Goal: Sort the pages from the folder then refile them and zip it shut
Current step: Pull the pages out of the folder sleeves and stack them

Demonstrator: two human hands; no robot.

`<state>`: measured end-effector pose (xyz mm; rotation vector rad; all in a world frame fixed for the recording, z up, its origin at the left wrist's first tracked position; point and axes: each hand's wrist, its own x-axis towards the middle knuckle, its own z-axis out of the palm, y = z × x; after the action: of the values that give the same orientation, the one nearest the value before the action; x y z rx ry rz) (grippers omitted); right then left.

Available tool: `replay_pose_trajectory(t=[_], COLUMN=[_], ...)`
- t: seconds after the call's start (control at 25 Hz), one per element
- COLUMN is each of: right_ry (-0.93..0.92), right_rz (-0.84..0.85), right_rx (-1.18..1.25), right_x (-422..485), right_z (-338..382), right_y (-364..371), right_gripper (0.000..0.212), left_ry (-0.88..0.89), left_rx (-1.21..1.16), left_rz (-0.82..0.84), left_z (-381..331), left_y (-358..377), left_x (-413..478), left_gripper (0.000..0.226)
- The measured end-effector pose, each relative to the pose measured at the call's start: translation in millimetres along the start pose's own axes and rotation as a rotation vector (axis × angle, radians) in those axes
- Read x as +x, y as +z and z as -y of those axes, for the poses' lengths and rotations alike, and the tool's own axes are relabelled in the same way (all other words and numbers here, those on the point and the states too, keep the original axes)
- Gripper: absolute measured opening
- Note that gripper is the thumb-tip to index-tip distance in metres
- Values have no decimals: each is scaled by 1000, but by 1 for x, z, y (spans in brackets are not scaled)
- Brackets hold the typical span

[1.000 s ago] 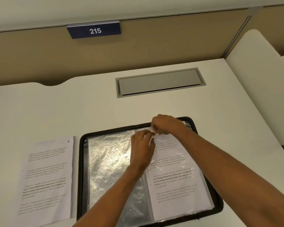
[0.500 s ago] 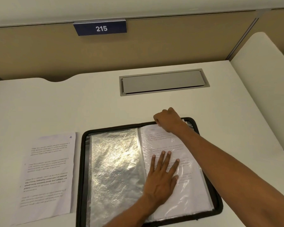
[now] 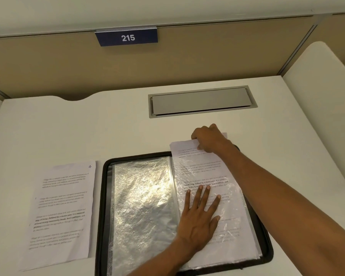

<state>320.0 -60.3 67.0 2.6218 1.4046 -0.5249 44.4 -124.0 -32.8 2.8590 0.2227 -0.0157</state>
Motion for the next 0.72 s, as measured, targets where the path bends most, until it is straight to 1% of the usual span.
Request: replay_pose_trajectory(t=[0.08, 0.2, 0.32, 0.4, 0.52, 0.64, 0.72], right_ry=[24, 24, 51, 51, 14, 11, 0], right_rz=[-44, -80, -246, -362, -529, -631, -674], right_rx=[-33, -19, -31, -12, 22, 2, 0], right_x=[1, 3, 2, -3, -13, -33, -52], right_z=[0, 5, 5, 8, 8, 11, 17], right_y=[-3, -7, -16, -35, -74, -110, -130], right_gripper=[32, 26, 32, 34, 31, 20, 18], left_ry=[1, -1, -7, -5, -2, 6, 5], left_rx=[-3, -10, -10, -4, 3, 12, 20], left_rz=[-5, -16, -18, -25, -26, -43, -46], left_z=[0, -2, -1, -1, -2, -2, -3], left_y=[0, 2, 3, 3, 3, 4, 4], left_x=[0, 0, -1, -1, 0, 1, 2], left_gripper=[60, 60, 60, 60, 59, 58, 58])
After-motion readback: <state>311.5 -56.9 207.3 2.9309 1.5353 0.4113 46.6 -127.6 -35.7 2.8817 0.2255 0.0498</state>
